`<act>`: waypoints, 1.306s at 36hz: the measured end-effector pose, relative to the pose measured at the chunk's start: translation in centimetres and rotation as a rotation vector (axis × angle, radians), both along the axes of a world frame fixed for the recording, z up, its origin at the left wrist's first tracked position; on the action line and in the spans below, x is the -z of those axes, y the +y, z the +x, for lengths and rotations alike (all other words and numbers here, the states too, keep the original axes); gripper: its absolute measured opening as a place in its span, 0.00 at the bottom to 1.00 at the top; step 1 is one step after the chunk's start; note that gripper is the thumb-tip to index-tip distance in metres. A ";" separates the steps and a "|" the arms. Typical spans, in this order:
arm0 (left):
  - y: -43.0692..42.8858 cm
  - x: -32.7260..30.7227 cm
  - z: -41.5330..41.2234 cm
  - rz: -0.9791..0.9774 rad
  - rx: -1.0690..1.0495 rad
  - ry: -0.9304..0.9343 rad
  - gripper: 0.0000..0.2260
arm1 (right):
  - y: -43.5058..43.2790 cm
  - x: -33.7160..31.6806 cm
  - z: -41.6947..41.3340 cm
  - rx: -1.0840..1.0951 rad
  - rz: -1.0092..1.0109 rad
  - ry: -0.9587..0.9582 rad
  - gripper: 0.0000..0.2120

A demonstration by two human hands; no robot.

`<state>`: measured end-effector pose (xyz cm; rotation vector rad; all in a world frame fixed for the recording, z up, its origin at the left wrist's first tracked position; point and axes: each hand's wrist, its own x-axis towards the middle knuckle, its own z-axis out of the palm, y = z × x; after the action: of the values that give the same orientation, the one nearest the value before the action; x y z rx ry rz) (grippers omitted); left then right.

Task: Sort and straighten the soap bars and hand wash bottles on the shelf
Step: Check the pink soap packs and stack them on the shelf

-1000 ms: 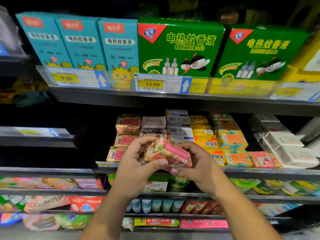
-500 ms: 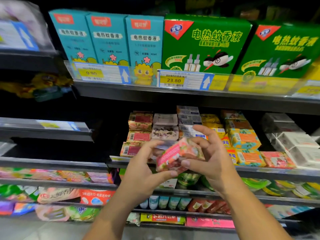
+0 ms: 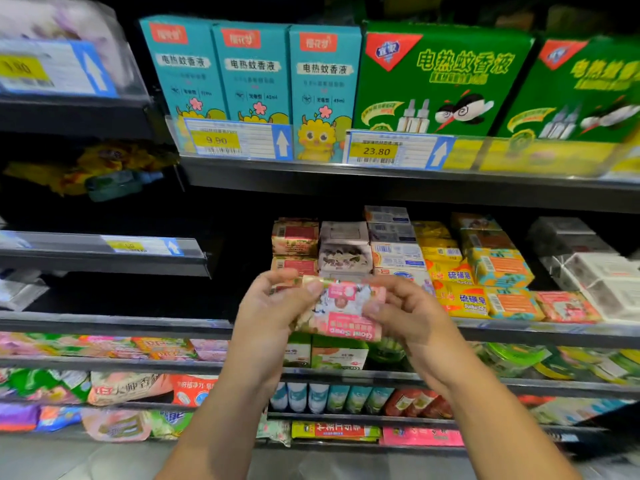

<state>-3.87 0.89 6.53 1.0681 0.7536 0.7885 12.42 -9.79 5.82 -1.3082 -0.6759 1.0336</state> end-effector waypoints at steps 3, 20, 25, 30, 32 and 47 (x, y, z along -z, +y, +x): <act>0.7 1.5 0.3 -0.043 0.060 0.208 0.16 | 0.2 -0.5 -0.5 0.001 -0.256 -0.117 0.22; 0.7 1.8 1.3 0.390 0.234 0.119 0.22 | 1.0 -2.3 1.0 -0.023 -0.227 0.298 0.26; 0.9 1.9 1.6 0.668 0.277 0.280 0.19 | 1.3 -2.0 1.7 0.049 -0.101 0.205 0.11; 2.1 2.0 1.9 1.035 0.326 0.613 0.34 | 1.3 -1.2 1.7 -0.048 -0.055 -0.156 0.20; 2.6 1.9 2.1 1.128 0.307 0.711 0.36 | 1.5 -0.8 1.7 -0.064 -0.033 -0.228 0.24; 11.3 3.7 3.5 1.027 0.128 0.943 0.30 | 6.9 3.4 9.0 -0.309 -0.703 -1.371 0.36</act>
<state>-0.41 12.14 2.79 2.4822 1.0566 0.5096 21.39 -2.89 2.43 -2.6010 -1.6447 0.4540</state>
